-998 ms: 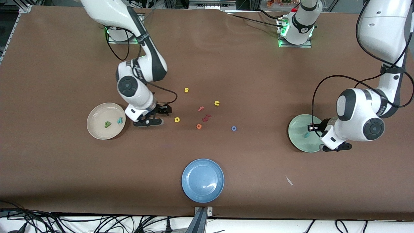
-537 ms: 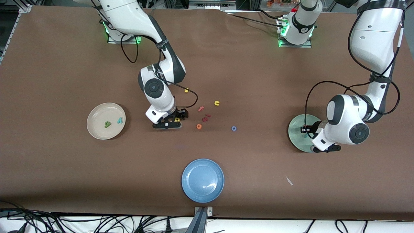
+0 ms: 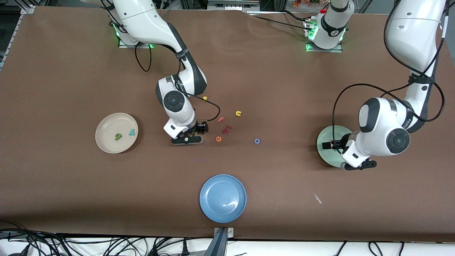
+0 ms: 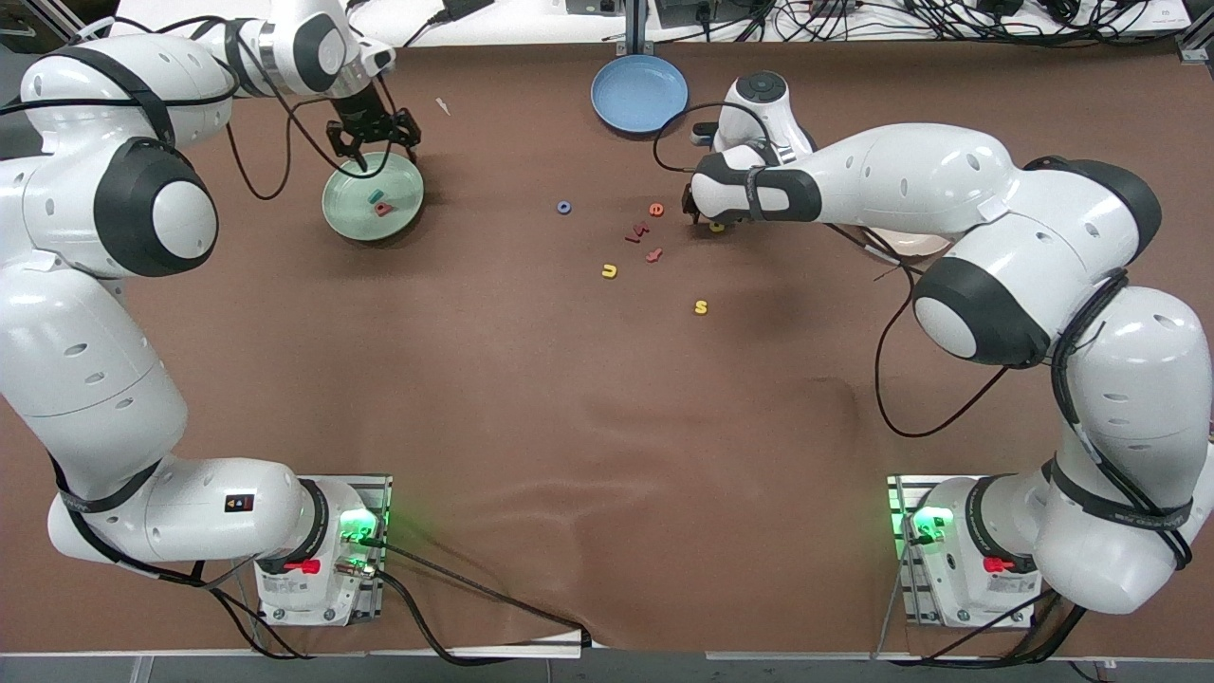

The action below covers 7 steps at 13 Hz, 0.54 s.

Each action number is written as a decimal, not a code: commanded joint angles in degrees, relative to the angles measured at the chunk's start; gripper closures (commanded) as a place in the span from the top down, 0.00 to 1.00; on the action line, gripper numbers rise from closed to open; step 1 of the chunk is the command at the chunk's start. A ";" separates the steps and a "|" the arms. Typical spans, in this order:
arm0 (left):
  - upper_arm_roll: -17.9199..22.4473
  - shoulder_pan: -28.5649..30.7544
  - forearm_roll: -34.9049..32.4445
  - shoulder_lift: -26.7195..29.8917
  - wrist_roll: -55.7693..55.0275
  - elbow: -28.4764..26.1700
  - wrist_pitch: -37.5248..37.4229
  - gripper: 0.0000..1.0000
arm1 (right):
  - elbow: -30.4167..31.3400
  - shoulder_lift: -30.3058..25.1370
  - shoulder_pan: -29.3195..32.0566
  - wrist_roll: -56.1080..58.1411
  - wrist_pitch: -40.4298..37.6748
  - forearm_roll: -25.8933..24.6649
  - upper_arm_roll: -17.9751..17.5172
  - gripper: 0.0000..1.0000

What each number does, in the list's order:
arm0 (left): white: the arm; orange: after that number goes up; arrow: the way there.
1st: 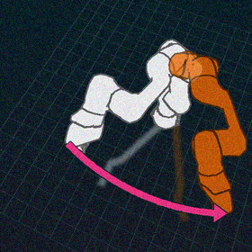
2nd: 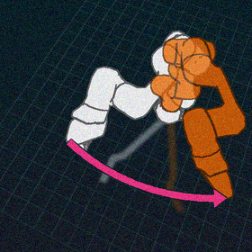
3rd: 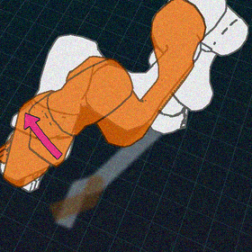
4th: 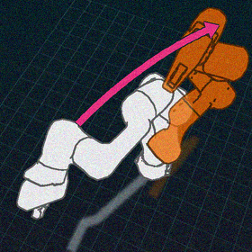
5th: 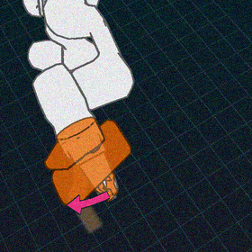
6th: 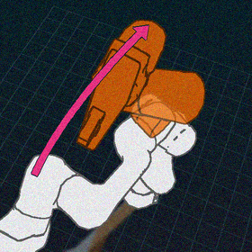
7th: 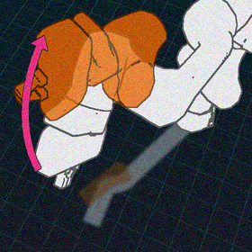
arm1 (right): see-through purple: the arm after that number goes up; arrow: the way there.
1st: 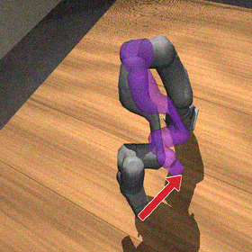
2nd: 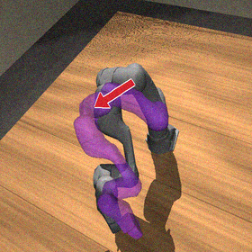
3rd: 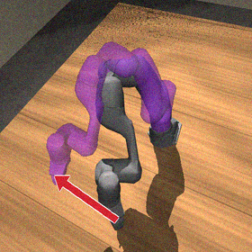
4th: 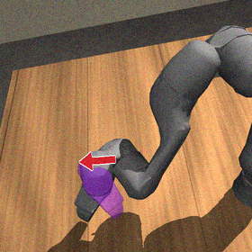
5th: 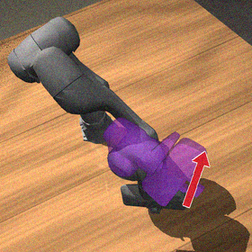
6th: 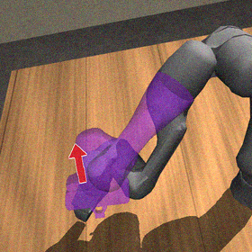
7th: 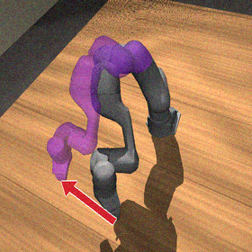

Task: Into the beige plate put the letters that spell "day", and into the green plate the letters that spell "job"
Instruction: 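Grasp the yellow a and blue o with the right and left grippers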

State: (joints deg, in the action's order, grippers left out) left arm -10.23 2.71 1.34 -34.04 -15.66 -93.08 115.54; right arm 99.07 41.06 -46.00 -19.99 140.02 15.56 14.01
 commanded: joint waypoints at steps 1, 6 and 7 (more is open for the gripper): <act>-4.52 -0.60 -0.82 0.20 -11.01 1.23 0.03 0.99 | -1.51 0.95 0.03 0.30 -0.63 1.49 -0.47 0.72; -6.30 -10.16 -1.43 -4.09 -28.70 2.03 12.84 0.93 | -1.60 0.77 0.47 0.65 -0.80 1.93 -0.47 0.54; -6.12 -12.44 -1.61 -5.50 -30.81 2.11 14.52 0.90 | -1.51 0.77 0.56 0.74 -0.80 1.93 -0.47 0.49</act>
State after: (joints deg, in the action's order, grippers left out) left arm -16.84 -6.31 1.34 -36.30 -41.83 -92.34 126.96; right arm 99.03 41.09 -45.86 -19.99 139.98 16.02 13.60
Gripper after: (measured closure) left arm 0.062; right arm 0.458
